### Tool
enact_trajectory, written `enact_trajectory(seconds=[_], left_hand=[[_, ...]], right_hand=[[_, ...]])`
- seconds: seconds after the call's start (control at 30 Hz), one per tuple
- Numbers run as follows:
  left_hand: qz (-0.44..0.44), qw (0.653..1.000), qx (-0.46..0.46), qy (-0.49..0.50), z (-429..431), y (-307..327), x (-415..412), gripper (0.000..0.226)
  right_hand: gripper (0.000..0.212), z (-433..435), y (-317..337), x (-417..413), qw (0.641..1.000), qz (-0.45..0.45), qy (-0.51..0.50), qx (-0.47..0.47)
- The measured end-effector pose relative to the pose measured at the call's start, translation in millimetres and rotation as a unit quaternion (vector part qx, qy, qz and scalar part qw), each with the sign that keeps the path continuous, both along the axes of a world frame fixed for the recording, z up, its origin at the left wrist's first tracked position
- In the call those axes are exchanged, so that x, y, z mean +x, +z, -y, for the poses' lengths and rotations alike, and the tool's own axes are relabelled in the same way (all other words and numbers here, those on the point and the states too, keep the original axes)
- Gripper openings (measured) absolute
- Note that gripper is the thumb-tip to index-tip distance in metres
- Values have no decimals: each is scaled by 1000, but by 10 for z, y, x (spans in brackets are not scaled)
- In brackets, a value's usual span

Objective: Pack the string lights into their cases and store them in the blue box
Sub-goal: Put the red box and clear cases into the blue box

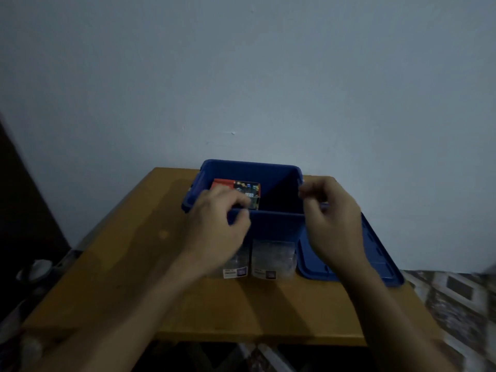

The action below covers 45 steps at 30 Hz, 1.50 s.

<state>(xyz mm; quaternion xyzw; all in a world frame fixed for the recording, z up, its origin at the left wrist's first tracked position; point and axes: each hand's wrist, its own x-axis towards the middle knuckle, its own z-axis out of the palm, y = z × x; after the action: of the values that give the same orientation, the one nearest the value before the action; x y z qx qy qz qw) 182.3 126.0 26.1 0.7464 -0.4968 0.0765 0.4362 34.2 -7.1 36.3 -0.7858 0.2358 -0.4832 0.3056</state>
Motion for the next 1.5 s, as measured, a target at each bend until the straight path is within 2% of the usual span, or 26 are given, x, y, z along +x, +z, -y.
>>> enact_trajectory(seconds=[0.07,0.2,0.37,0.5,0.67,0.83,1.0,1.13,1.27,1.37,1.5], left_hand=[[43,998,50,5,-86,-199,-157,24],[160,980,97,70,-204,-447,-400,27],[162,975,142,59,-213,-675,-563,30],[161,967,188,65,-228,-728,-659,31],[135,967,211,53,-255,-776,-766,37],[61,977,206,21,-335,-724,-830,32],[-72,987,144,-9,-490,-745,-787,7],[-145,983,103,36,-666,-819,-679,20],[-288,951,63,89,-733,-839,-561,27],[-319,941,25,111,-711,-860,-452,37],[-348,930,51,109,-635,-891,-268,73]], right_hand=[[18,-96,-267,-158,1000,-25,-9,0],[18,-173,-821,-316,990,-136,-29,-20],[29,-225,-1132,-372,977,-210,-3,-21],[16,-225,-1126,-374,981,-188,2,-43],[22,-208,-1076,-448,980,-193,10,-48],[26,-282,-1050,-568,980,-198,21,-28],[22,-438,-1013,-530,972,-226,70,-1],[23,-611,-1009,-347,972,-211,102,25],[30,-721,-1030,-101,974,-188,109,68],[35,-734,-1078,53,972,-190,94,97],[44,-711,-1142,137,969,-194,80,128]])
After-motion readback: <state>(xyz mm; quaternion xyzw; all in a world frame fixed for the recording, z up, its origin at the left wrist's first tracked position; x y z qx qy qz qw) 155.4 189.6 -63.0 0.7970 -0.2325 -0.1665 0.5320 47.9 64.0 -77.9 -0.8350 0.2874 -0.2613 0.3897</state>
